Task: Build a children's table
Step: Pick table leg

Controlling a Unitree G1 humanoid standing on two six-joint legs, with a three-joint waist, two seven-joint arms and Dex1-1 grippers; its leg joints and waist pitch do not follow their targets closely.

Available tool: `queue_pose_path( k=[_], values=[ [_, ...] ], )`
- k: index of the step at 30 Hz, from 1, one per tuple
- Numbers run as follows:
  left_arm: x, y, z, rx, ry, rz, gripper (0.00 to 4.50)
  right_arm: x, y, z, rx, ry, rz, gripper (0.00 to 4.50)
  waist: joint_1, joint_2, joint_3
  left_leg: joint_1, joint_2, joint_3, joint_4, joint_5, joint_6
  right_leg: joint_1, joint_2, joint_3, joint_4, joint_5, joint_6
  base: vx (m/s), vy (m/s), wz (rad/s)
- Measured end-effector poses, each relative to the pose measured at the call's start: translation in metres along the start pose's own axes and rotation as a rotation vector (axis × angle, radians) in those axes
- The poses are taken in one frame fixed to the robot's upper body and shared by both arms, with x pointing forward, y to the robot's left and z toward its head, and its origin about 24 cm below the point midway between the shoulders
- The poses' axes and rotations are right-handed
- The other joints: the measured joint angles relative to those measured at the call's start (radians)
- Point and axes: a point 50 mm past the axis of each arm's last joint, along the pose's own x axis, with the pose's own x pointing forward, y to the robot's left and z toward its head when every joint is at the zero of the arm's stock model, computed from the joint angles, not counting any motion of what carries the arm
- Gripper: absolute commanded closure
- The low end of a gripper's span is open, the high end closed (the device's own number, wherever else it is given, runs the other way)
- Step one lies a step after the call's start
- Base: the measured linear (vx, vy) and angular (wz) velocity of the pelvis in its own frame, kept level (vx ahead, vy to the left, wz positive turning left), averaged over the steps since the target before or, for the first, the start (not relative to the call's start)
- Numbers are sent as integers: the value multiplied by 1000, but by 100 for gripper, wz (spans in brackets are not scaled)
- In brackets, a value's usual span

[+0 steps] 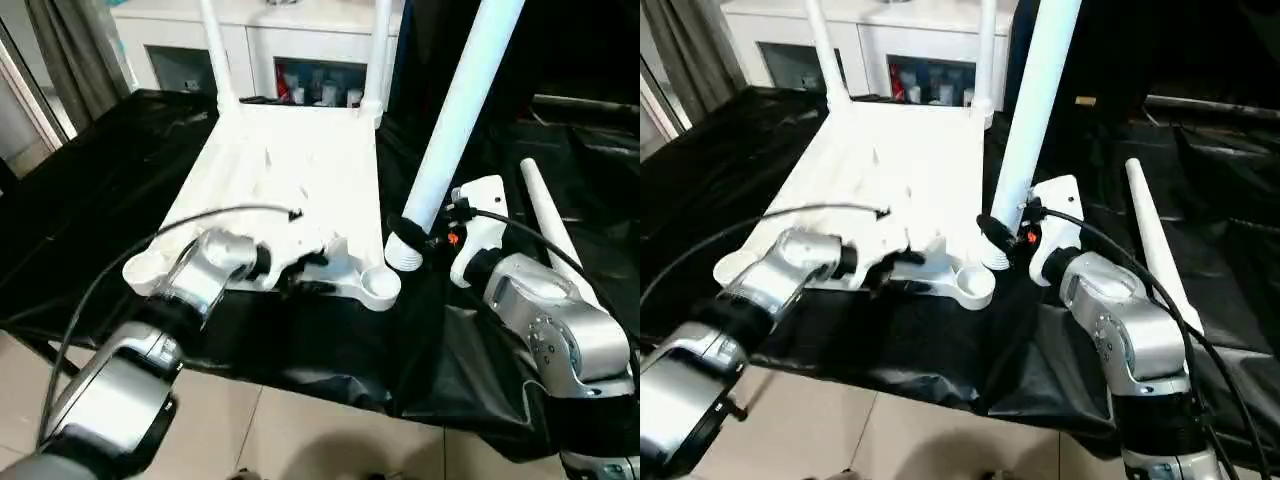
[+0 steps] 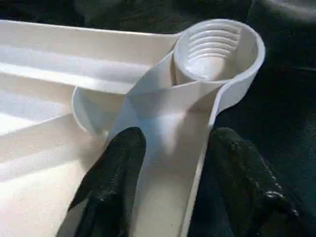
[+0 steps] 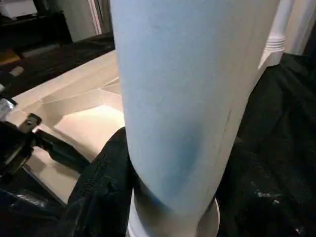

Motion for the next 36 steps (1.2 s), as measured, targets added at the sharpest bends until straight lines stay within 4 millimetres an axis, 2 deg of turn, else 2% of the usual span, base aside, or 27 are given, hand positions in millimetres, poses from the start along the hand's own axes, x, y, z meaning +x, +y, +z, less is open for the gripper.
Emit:
queue_pose_path(
  k=[8, 13, 15, 20, 25, 31, 36],
  values=[
    [0, 1, -5, -12, 36, -54, 301, -2, 2, -1, -2, 2, 7, 261, 1, 9, -5, 1, 0, 0, 0, 0, 0, 1, 0, -1, 0, 0, 0, 0, 0, 0],
    [0, 1, -10, -19, 60, -60, 330, -3, 2, -2, -1, 9, 10, 261, 1, 9, -5, 0, 0, -1, 0, 0, 0, 1, 0, -1, -1, 0, 0, 0, 0, 0],
    [0, 2, -8, -11, 59, -68, 360, -3, 2, -2, -1, 10, 11, 261, 2, 9, -5, 0, 0, -1, 0, 0, 0, 1, 0, -1, -1, 0, 0, 0, 0, 0],
    [1, 1, -8, 9, 77, -85, 397, -3, 2, -2, -2, 10, 14, 261, 2, 9, -5, 0, 0, 0, 0, 0, 0, 2, 0, -1, -1, 0, 0, 0, 0, 0],
    [2, 1, -6, 32, 80, -106, 430, -3, 2, -2, -2, 10, 15, 261, -9, 9, -5, 0, 0, -1, 0, 0, 1, 1, 0, -1, -2, 0, 0, 0, 0, 0],
    [2, 1, -4, 50, 85, -118, 450, -3, 2, -2, -2, 11, 16, 261, -33, 9, -5, 0, 0, -1, 0, 1, 2, 1, 0, -1, -3, 0, 0, 0, 0, 0],
    [-5, -4, -12, -54, 44, -157, 450, -6, 6, -4, 16, 34, 66, 261, -38, 10, -5, 0, 0, -1, 0, 1, 3, 1, 0, -1, -3, 0, -1, 0, 0, 0]
  ],
)
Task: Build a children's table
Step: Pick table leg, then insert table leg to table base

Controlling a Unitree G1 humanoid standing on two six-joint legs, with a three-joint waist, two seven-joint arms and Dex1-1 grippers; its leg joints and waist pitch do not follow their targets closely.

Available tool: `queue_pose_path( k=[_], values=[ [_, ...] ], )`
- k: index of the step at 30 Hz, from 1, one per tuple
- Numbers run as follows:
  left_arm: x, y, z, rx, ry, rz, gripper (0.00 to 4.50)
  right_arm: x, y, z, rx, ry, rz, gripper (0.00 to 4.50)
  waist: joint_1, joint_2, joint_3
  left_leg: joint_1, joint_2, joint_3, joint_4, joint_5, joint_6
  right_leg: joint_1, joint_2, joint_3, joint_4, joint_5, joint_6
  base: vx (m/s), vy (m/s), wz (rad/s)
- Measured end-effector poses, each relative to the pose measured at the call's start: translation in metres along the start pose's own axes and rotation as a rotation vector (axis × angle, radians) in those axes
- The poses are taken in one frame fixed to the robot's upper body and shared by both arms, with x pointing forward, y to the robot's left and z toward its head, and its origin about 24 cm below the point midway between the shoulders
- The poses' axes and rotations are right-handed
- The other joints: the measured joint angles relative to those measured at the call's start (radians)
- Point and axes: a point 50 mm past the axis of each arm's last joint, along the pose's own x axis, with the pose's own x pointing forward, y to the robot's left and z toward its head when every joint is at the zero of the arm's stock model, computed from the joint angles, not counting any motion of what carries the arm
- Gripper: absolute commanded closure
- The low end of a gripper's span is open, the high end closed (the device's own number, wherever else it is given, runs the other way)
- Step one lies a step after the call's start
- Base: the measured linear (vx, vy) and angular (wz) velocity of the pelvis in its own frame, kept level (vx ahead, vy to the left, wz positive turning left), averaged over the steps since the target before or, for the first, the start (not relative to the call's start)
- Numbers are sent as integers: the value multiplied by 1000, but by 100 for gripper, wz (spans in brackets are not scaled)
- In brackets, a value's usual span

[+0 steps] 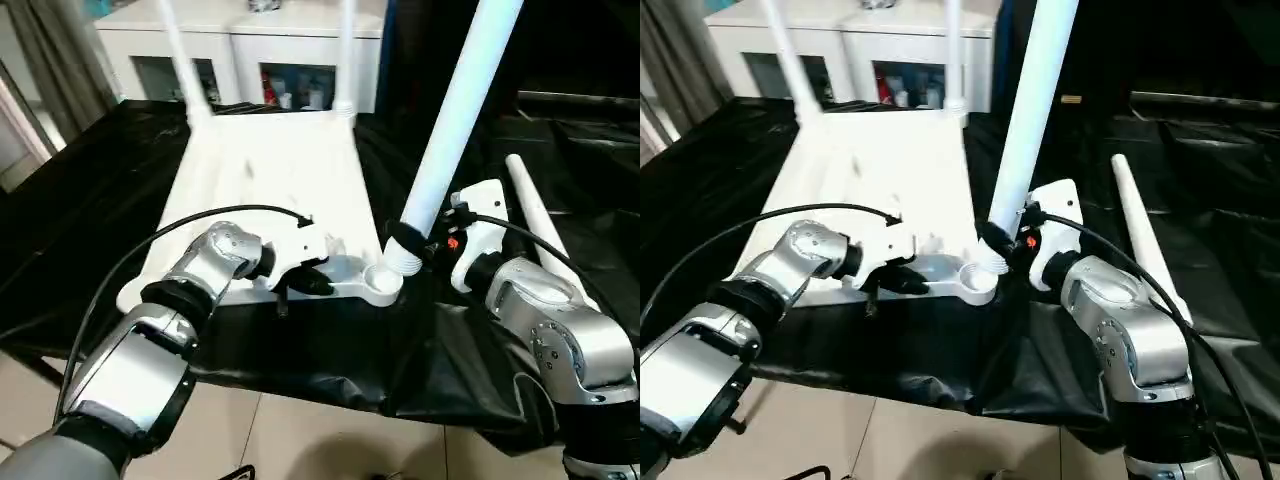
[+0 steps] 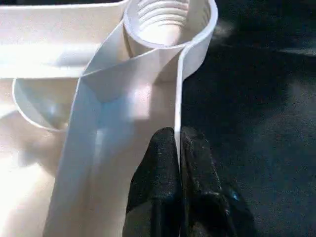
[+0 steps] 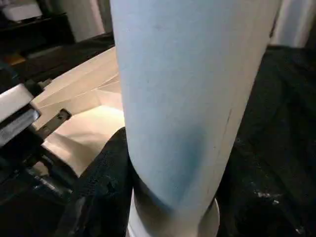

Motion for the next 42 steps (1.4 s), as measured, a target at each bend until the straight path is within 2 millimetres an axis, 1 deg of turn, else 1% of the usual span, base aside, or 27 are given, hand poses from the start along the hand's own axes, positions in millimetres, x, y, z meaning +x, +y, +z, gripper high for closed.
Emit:
queue_pose_path(
  k=[2, 5, 8, 12, 16, 20, 25, 27, 32, 36, 42],
  values=[
    [-2, -5, -3, -26, -22, -10, 450, -3, 3, -1, -23, 29, 42, 261, 0, 1, 0, 0, 0, 0, 0, 0, 1, 0, 0, 0, 0, 0, 0, 0, 0, 0],
    [-3, -14, -7, -45, -51, -3, 450, -3, 10, -9, -32, 68, 90, 261, -4, 0, 0, 0, 1, 0, 0, -1, 1, 0, 0, 1, 1, 1, -5, 0, 0, 0],
    [-1, -23, -8, -52, -71, 18, 450, -3, 11, -15, -20, 88, 94, 261, -7, 0, 0, 0, 1, 1, 0, -1, 1, -1, 0, 1, 1, -1, -2, 0, 0, 0],
    [1, -26, -7, -44, -74, 47, 450, -1, 11, -18, -15, 109, 92, 261, -13, -2, 1, 1, 0, 1, 0, -1, 0, 0, 0, 0, 1, -1, -1, 0, 0, 0],
    [-1, -30, -7, -38, -68, 53, 450, 1, 9, -21, -8, 110, 86, 261, -16, -2, 1, 0, 1, 1, 0, -1, 0, -1, 0, 0, 1, -1, -1, 0, 0, 0],
    [-3, -39, -7, -44, -68, 52, 450, 3, 10, -22, -4, 95, 85, 261, -14, -3, 1, -1, 1, 1, 0, -1, 2, -2, 0, 0, 1, -3, 0, 0, 0, 0],
    [-6, -40, -7, -32, -44, 47, 450, 10, 12, -25, 36, 74, 93, 261, -17, -4, 0, 0, 1, 1, -1, -1, 2, -2, 0, 0, 2, -3, 0, 0, 0, 0],
    [-5, -40, -7, -24, -38, 49, 450, 11, 13, -24, 37, 80, 102, 261, -16, -8, 0, 0, 1, 1, -1, -1, 1, -1, 0, 0, 2, -3, 0, 0, 0, 0],
    [-5, -40, -7, -23, -33, 49, 450, 10, 15, -25, 30, 103, 136, 261, -16, -13, -2, 0, 1, 1, -1, -1, 1, -1, 0, 0, 2, -3, 0, 0, 0, 0],
    [-5, -40, -7, -17, -23, 49, 450, 8, 16, -28, 11, 155, 170, 261, -16, -19, -4, 0, 1, 1, -1, -1, 0, -1, 0, 0, 2, -3, 0, 0, 0, 0],
    [-5, -40, -6, -18, -22, 49, 450, 8, 16, -28, 12, 160, 172, 261, -15, -22, -5, 0, 1, 1, -1, -2, 0, -1, 0, 0, 2, -3, 0, 0, 0, 0]
  ],
)
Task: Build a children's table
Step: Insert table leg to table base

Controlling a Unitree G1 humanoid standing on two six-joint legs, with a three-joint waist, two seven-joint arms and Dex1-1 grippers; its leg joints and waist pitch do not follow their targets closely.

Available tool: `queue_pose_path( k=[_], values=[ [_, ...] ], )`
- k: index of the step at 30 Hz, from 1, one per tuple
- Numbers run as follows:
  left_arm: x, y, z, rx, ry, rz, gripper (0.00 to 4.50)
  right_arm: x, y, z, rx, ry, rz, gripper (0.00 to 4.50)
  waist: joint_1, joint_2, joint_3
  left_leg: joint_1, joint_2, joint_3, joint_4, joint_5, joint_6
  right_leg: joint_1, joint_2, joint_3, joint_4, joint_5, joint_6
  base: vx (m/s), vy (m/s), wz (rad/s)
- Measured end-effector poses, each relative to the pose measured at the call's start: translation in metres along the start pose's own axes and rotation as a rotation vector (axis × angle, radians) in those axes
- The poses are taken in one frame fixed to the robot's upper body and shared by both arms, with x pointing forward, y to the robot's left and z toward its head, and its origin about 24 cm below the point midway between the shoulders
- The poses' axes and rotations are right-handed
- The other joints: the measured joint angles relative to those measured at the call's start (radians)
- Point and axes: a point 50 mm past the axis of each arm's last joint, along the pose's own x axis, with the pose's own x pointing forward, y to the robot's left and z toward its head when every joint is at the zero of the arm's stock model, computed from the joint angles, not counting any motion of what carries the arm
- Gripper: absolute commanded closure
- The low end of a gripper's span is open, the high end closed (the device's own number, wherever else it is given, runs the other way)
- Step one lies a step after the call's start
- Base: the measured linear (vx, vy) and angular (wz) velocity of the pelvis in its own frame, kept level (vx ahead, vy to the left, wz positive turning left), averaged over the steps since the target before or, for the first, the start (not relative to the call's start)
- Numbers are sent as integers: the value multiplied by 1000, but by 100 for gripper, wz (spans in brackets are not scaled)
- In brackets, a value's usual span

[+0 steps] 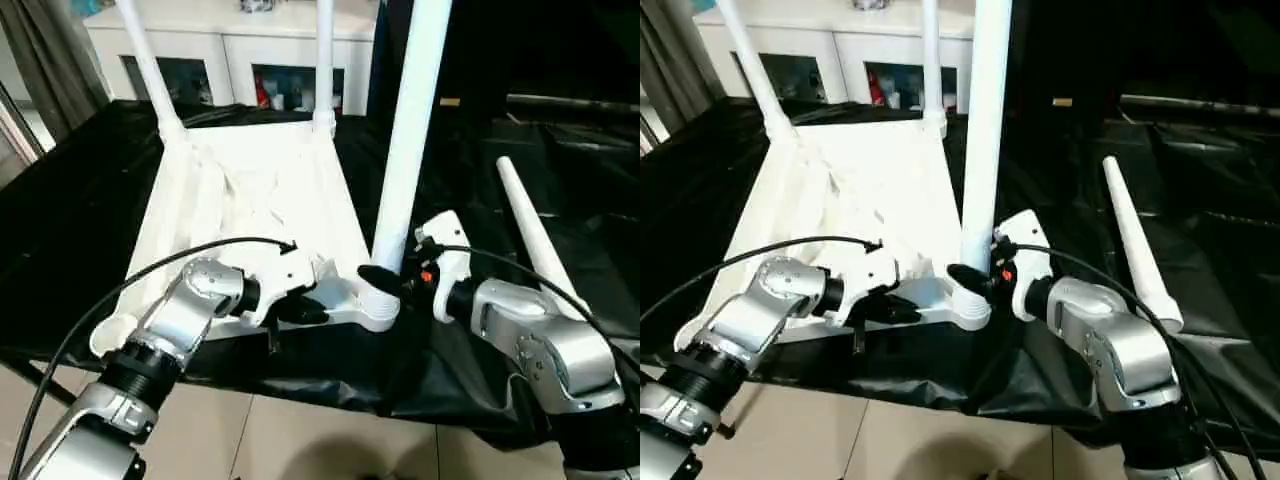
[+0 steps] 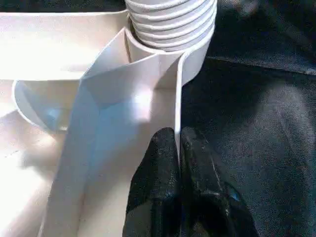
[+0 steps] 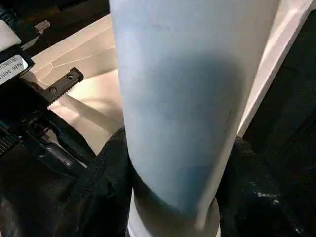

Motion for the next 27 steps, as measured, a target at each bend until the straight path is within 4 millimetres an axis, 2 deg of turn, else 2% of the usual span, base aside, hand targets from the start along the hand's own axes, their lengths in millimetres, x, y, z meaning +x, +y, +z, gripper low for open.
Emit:
queue_pose_path(
  k=[10, 19, 27],
  values=[
    [-1, 0, 0, -2, 4, 3, 450, 0, -3, -2, 71, -37, -1, 261, -2, -3, 1, 0, 0, 0, 0, 0, 0, 0, 0, 0, 0, 0, 0, 0, 0, 0],
    [-1, 0, 0, -1, 3, 2, 450, -9, -5, -15, 169, -138, -6, 261, 0, -2, 1, 0, 0, 0, 0, 0, 0, 0, 0, 0, 0, 0, 0, 0, 0, 0],
    [-1, 1, 0, 1, 8, 1, 450, -7, -9, -29, 235, -229, -62, 261, -2, -2, 1, 0, 0, -1, 0, 0, 0, 0, 0, -1, -1, 0, 0, 0, 0, 0]
  ],
)
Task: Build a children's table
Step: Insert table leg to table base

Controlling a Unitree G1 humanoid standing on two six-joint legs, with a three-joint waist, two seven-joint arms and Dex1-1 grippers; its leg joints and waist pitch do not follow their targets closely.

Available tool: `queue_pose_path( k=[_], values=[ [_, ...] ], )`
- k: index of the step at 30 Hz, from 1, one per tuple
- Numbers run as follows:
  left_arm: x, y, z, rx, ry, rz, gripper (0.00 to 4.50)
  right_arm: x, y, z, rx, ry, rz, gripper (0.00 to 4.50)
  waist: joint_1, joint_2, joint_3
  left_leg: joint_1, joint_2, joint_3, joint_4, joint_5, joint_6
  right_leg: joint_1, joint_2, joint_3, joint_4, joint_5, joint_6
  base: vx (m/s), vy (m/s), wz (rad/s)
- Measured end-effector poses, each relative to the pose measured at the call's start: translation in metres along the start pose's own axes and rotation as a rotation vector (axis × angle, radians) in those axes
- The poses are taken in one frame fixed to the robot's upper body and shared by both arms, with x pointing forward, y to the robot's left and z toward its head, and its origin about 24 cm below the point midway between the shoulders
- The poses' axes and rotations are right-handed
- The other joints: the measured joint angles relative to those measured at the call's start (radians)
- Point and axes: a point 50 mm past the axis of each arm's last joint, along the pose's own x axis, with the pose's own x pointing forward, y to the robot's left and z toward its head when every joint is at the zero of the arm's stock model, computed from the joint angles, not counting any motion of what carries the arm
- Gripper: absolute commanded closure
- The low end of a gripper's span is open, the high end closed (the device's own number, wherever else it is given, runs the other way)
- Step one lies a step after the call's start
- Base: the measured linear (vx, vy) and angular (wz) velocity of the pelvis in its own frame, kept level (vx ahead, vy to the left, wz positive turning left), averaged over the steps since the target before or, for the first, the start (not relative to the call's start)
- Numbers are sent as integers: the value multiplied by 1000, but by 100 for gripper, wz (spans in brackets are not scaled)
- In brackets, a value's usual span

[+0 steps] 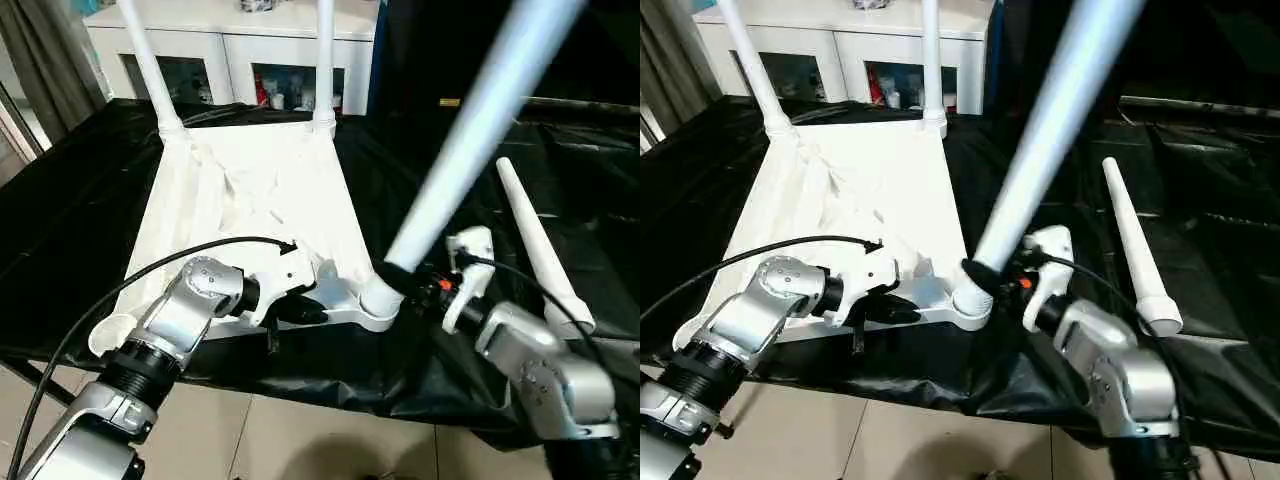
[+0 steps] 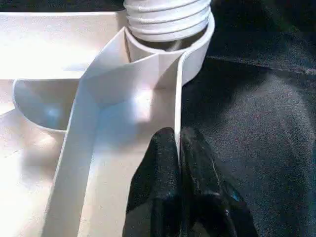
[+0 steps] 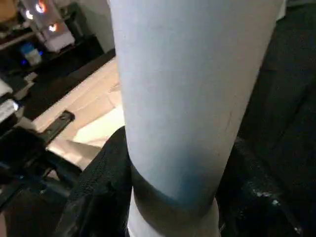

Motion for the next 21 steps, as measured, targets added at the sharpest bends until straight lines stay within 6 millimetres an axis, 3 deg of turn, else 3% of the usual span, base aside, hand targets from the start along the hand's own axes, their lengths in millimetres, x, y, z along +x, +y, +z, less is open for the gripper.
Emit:
queue_pose_path(
  k=[11, 21],
  values=[
    [0, 0, 0, 6, -2, 0, 450, -4, 0, -7, -27, -39, 5, 261, 1, 0, 0, 0, 0, -1, 0, 0, 0, 1, 0, 0, 0, 0, 0, 0, 0, 0],
    [1, 0, 0, 12, -6, -4, 450, -5, 7, -5, -174, -9, 14, 261, 4, 0, 0, 0, 0, -1, -1, 0, 0, 1, 0, -1, -2, 0, 0, 0, 0, 0]
  ],
)
